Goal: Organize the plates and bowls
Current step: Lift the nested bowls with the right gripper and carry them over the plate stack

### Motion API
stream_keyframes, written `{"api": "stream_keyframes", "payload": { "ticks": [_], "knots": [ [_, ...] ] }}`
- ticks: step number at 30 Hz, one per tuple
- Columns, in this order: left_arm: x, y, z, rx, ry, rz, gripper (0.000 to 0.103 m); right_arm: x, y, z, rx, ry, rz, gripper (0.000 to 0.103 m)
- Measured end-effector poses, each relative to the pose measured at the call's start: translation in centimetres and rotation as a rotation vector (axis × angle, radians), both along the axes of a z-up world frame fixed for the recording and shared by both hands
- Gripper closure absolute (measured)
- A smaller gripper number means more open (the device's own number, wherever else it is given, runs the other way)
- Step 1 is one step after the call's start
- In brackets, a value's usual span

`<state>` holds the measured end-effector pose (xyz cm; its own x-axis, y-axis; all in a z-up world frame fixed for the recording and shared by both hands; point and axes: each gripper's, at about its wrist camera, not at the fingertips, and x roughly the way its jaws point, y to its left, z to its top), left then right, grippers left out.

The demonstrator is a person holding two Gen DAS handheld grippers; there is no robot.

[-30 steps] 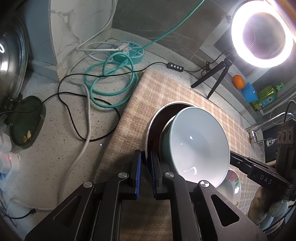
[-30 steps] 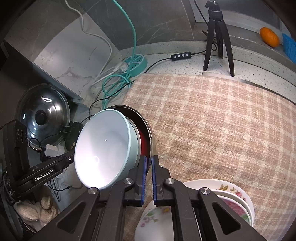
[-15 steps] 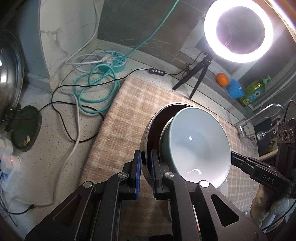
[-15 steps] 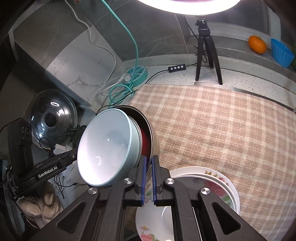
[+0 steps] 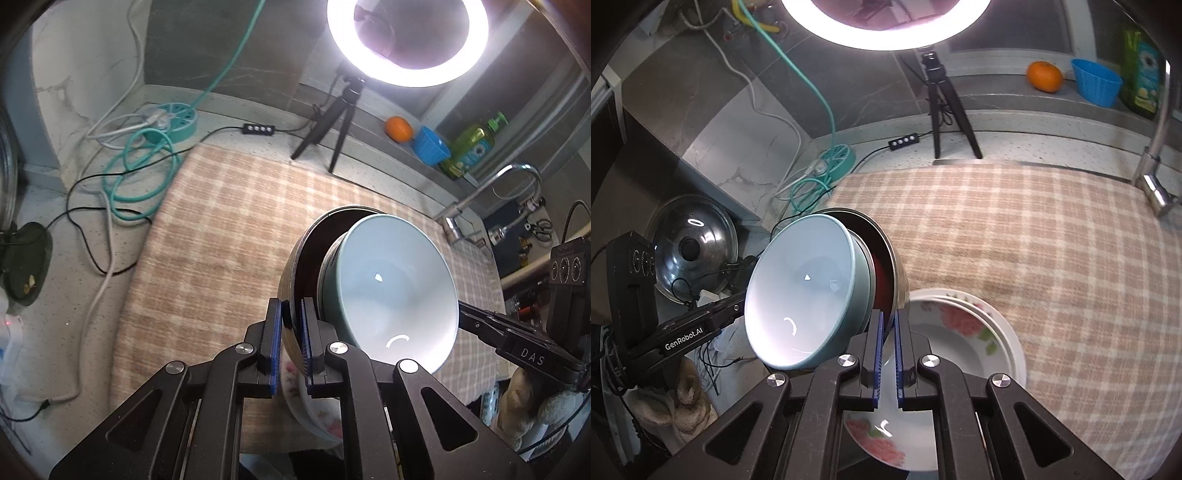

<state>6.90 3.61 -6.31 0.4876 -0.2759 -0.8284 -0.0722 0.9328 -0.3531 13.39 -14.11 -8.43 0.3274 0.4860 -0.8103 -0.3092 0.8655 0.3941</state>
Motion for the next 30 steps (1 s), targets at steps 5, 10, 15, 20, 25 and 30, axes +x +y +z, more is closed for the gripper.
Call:
{"api": "stream_keyframes", "payload": {
  "ticks": [5,10,15,20,25,30],
  "knots": [
    [-0.4,-1.9,-0.3,-0.009,0.013,-0.044,0.095,-1.5,-2.2,0.0,-0.003,-0.002,-0.045,0.097],
    [-0.9,-3.9,-1.2,-0.007,0.039,-0.082,0.095,-2.8,-4.1,-0.3,-0.012,0.0,-0.082,0.097],
    [-1.3,-5.4,-2.0,-0.004,0.066,-0.116,0.095,-3.9,-5.6,-1.3,-0.019,0.024,-0.114,0.097],
    [-1.4,-6.0,-2.3,0.009,0.072,-0.133,0.095,-4.6,-6.3,-2.6,-0.019,0.056,-0.128,0.097],
    [-1.4,-6.3,-3.0,0.018,0.088,-0.14,0.095,-5.0,-6.5,-3.2,-0.014,0.064,-0.141,0.097],
    [-1.3,-6.3,-3.6,0.022,0.104,-0.143,0.095,-5.1,-6.5,-3.6,-0.01,0.069,-0.147,0.097]
  ]
}}
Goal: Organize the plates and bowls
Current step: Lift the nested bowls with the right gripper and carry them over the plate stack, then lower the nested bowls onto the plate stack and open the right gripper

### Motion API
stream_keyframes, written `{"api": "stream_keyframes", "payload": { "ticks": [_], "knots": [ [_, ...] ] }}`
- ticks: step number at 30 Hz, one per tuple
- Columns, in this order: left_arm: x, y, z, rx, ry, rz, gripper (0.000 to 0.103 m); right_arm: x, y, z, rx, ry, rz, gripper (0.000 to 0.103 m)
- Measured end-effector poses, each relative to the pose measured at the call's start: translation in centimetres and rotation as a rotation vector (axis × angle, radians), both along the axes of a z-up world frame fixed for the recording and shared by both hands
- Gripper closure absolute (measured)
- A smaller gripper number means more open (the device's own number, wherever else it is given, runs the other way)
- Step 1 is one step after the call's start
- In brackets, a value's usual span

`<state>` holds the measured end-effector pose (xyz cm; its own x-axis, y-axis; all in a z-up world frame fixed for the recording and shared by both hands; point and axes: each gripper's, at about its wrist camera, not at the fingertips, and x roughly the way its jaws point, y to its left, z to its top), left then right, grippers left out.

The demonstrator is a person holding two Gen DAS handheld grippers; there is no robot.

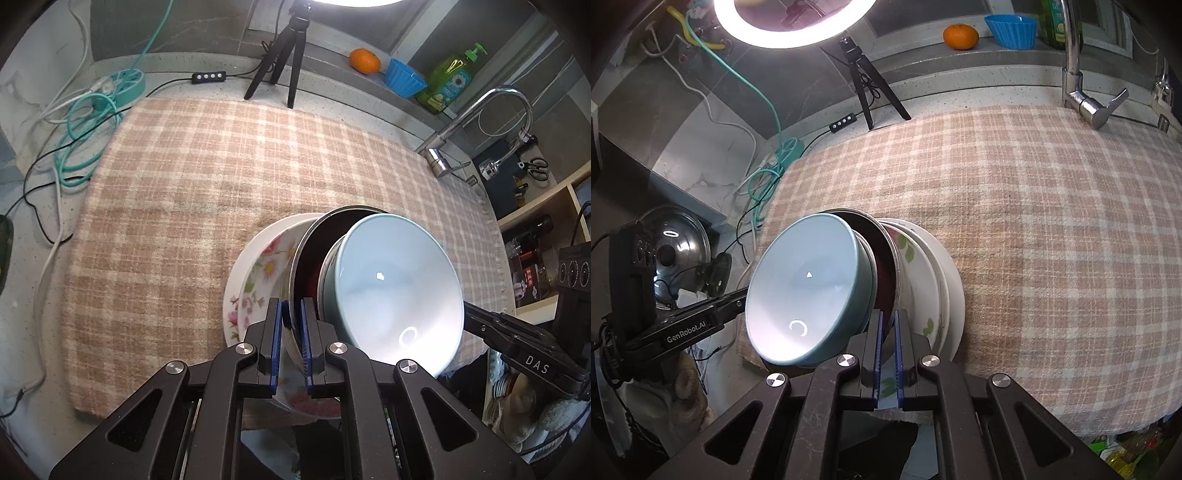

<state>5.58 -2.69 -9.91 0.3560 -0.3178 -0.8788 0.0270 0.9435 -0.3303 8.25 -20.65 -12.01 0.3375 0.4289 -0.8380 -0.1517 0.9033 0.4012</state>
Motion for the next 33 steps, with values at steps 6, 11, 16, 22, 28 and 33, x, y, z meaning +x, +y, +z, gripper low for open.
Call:
{"api": "stream_keyframes", "payload": {
  "ticks": [6,11,16,22,28,33],
  "knots": [
    [0.1,0.0,-0.2,0.008,0.0,0.001,0.095,0.1,0.2,-0.3,0.001,-0.001,0.002,0.097],
    [0.1,0.1,-0.2,0.007,0.003,-0.008,0.095,0.2,0.2,-0.2,-0.003,-0.001,0.006,0.097],
    [0.1,0.0,-0.2,0.004,0.005,-0.012,0.095,0.0,0.3,-0.2,-0.012,-0.004,0.012,0.097],
    [0.2,-0.2,0.0,0.011,0.001,-0.017,0.093,0.1,0.3,-0.2,-0.001,0.002,0.013,0.095],
    [-0.5,0.0,1.0,0.061,-0.046,-0.018,0.088,-0.4,-0.1,0.3,-0.018,-0.026,0.005,0.092],
    [-1.0,0.4,1.9,0.087,-0.073,-0.015,0.088,-1.1,-0.7,1.2,-0.054,-0.07,-0.016,0.081]
  ]
}}
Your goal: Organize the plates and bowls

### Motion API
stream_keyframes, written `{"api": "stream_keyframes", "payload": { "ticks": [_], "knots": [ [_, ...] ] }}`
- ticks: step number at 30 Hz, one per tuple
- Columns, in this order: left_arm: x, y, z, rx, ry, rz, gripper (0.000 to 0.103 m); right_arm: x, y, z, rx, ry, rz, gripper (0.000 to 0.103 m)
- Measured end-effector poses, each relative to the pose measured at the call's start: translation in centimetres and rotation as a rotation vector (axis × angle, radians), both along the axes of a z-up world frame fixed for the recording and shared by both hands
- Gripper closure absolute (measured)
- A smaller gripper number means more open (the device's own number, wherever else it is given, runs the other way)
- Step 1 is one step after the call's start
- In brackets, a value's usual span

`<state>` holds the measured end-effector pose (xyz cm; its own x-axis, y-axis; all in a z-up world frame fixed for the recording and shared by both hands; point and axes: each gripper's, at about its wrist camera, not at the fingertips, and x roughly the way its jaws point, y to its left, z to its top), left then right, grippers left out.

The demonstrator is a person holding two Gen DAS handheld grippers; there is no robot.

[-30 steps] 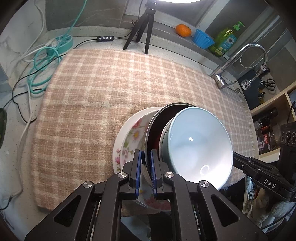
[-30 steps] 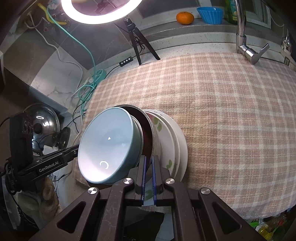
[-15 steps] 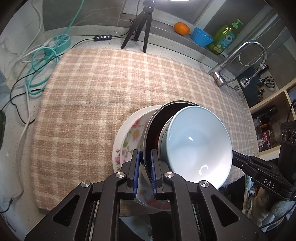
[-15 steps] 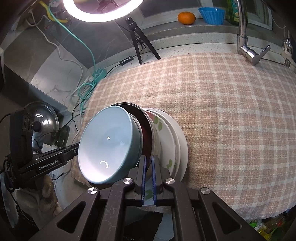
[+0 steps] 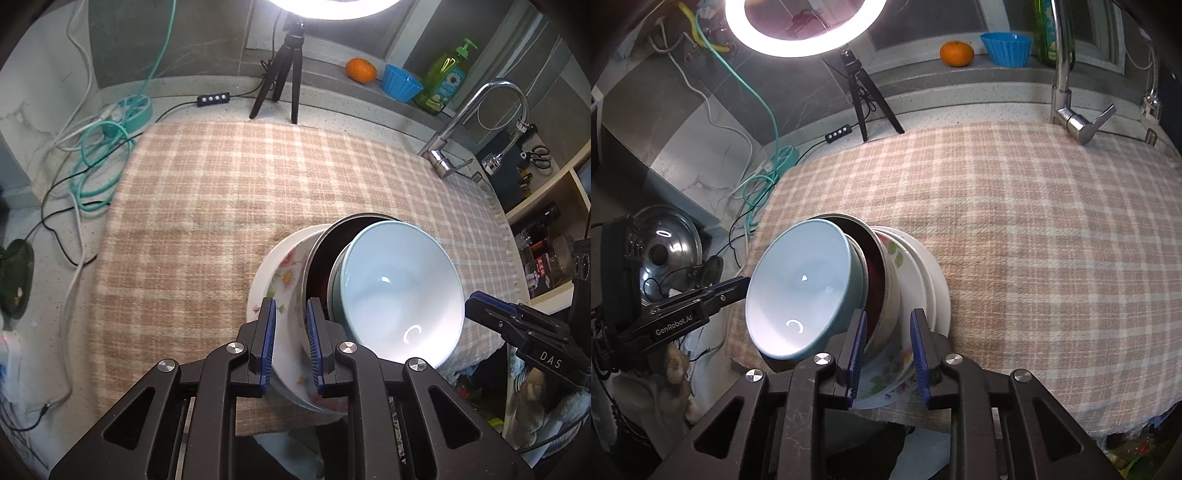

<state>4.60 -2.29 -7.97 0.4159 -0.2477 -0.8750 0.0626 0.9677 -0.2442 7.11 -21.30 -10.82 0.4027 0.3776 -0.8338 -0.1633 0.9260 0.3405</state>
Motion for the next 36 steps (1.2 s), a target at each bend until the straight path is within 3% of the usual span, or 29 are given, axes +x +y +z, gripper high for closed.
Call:
{"api": "stream_keyframes", "payload": {
  "ticks": [14,18,20,22,30,31,33,36],
  "knots": [
    [-2.1,-1.2,2.8,0.04,-0.094,-0.035,0.084,-2.9,-0.4,2.7,-0.101,-0.127,-0.034,0.075],
    [-2.9,-1.5,3.8,0.061,-0.129,-0.044,0.083,-3.6,-0.4,3.0,-0.112,-0.15,-0.047,0.068],
    [-3.4,-1.7,4.4,0.075,-0.151,-0.044,0.076,-4.1,-0.7,3.2,-0.108,-0.162,-0.065,0.067],
    [-3.9,-1.9,4.8,0.082,-0.17,-0.044,0.062,-4.6,-0.9,3.5,-0.116,-0.181,-0.078,0.066],
    [-5.9,-2.7,5.3,0.078,-0.191,-0.048,0.06,-7.2,-1.0,5.1,-0.156,-0.289,-0.086,0.055],
    [-6.2,-2.8,5.4,0.077,-0.194,-0.045,0.053,-7.7,-0.9,5.3,-0.166,-0.303,-0.086,0.052],
    [-6.6,-2.8,5.5,0.087,-0.205,-0.034,0.045,-8.3,-0.7,5.6,-0.186,-0.332,-0.083,0.033],
    [-6.9,-2.9,5.7,0.091,-0.209,-0.023,0.043,-9.1,-0.4,5.7,-0.217,-0.375,-0.08,0.031]
  ]
}}
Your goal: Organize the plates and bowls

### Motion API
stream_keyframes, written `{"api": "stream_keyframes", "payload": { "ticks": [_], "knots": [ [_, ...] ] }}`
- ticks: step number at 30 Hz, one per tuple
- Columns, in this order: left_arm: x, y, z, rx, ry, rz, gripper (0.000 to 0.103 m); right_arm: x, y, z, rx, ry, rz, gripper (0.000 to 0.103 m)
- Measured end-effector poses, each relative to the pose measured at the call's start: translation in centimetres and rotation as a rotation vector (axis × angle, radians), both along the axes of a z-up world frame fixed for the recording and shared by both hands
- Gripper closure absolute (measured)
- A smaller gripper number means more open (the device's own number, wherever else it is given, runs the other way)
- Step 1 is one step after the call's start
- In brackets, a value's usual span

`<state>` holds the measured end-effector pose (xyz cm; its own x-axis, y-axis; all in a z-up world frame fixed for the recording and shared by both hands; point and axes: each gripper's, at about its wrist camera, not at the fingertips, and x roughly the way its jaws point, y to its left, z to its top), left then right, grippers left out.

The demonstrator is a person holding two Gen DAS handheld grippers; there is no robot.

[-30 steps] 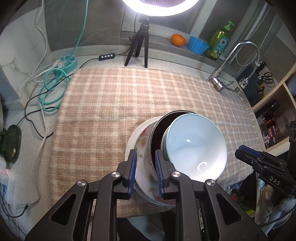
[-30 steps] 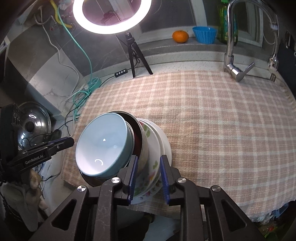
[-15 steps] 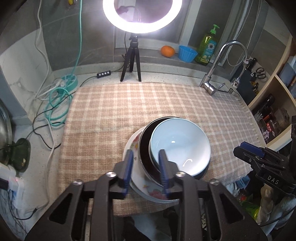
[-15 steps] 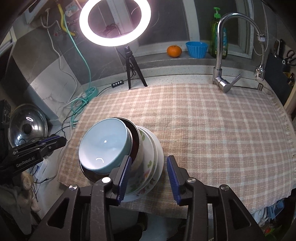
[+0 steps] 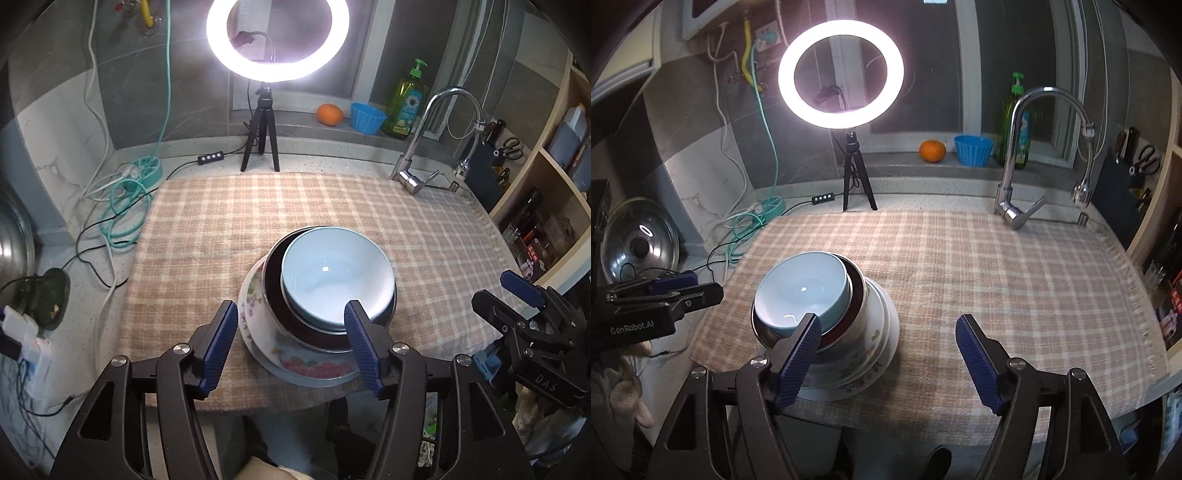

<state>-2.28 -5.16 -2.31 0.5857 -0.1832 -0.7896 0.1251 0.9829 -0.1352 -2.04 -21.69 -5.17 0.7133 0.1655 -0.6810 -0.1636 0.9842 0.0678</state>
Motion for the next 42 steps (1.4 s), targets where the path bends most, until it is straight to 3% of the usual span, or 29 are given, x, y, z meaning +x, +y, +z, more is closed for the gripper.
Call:
{"api": "stream_keyframes", "payload": {
  "ticks": [6,42],
  "knots": [
    [-0.28,-0.07,0.18,0.004,-0.007,0.004,0.033,0.06,0.24,-0.19,-0.003,0.012,0.006,0.03],
    [-0.35,-0.46,0.61,0.012,-0.017,-0.013,0.03,0.51,0.06,-0.78,0.0,0.043,-0.006,0.029]
  ]
}}
